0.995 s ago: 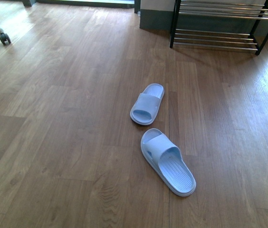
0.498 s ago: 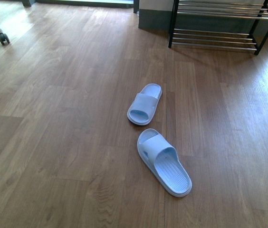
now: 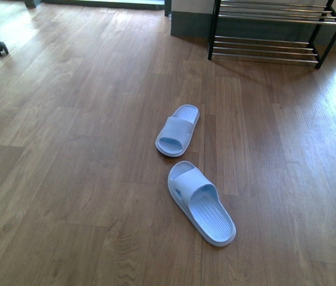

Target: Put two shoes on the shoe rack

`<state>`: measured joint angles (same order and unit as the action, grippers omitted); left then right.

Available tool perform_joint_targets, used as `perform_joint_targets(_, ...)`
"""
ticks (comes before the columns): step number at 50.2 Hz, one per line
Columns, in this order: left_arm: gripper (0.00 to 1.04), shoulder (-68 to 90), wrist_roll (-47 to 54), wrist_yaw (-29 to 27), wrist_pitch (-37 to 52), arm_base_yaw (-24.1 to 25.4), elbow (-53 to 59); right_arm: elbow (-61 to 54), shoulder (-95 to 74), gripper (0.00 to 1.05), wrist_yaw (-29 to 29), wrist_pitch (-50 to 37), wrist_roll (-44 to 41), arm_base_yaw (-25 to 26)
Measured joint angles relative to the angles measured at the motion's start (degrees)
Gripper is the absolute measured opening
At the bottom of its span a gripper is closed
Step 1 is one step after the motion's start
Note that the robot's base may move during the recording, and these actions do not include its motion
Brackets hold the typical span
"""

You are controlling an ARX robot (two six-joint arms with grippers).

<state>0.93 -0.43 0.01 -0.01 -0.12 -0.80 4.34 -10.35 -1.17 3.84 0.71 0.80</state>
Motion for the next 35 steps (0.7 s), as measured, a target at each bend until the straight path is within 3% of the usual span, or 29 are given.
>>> perform_joint_targets(6,0.95,0.0,0.0,0.0,0.0,0.0,0.0,4.72,-15.34,0.96,-1.25,-12.72,-0.52,-2.34)
perform_joint_targets(16,0.95,0.0,0.0,0.0,0.0,0.0,0.0,14.58,-45.7,0.96,-1.79,-32.79,-3.56,-1.03)
perform_joint_targets(27,0.95,0.0,0.0,0.0,-0.02,0.0,0.0,26.12,-81.13,0.96,-2.71,-40.04,-6.67,1.42)
perform_joint_targets(35,0.95,0.0,0.0,0.0,0.0,0.0,0.0,31.23,-94.57,0.96,-3.78,-41.13,-7.52,2.45)
